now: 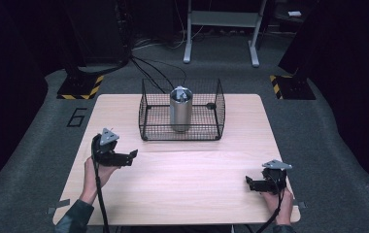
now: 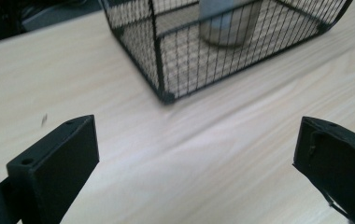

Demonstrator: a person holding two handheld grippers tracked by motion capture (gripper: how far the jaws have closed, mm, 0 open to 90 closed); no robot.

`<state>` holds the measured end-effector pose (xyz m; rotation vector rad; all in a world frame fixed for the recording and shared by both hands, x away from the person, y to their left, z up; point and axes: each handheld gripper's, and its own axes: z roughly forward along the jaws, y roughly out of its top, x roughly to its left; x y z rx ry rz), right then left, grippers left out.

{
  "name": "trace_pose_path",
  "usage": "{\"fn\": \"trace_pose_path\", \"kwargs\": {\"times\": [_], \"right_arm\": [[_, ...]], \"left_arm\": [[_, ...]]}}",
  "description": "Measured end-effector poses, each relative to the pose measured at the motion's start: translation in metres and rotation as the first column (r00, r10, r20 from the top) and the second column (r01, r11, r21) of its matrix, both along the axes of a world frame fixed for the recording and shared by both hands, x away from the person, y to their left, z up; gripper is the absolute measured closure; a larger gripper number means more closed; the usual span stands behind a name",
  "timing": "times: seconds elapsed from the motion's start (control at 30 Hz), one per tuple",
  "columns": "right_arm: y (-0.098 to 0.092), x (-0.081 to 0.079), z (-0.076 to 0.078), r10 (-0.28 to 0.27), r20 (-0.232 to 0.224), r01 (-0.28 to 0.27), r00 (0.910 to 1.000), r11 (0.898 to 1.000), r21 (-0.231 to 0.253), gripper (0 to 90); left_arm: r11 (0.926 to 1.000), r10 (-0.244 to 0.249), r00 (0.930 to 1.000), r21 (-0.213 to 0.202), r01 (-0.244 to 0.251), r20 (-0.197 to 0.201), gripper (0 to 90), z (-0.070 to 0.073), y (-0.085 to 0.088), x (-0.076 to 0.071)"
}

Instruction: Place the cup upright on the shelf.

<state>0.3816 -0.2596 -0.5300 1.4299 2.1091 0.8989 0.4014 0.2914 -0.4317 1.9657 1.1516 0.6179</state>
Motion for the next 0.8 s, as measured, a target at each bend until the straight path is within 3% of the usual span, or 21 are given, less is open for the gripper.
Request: {"fn": "trace_pose_path", "kwargs": {"times": [0.23, 0.5, 0.8], "right_arm": [[0.0, 0.0, 0.0, 0.0, -0.001, 0.0, 1.0, 1.0, 0.0, 0.1], [0.0, 0.0, 0.0, 0.0, -0.001, 0.0, 1.0, 1.0, 0.0, 0.0], [0.0, 0.0, 0.0, 0.001, -0.002, -0.001, 1.0, 1.0, 0.0, 0.0]], "left_arm": [[0.9985, 0.054, 0.9961, 0.0, -0.054, -0.07, 0.1, -0.039, 0.021, -0.016], [0.9937, 0.111, 0.9868, 0.028, -0.109, -0.117, 0.0, -0.074, 0.037, -0.037], [0.9939, 0.097, 0.986, 0.066, -0.089, -0.136, 0.0, -0.097, 0.042, -0.045]]}}
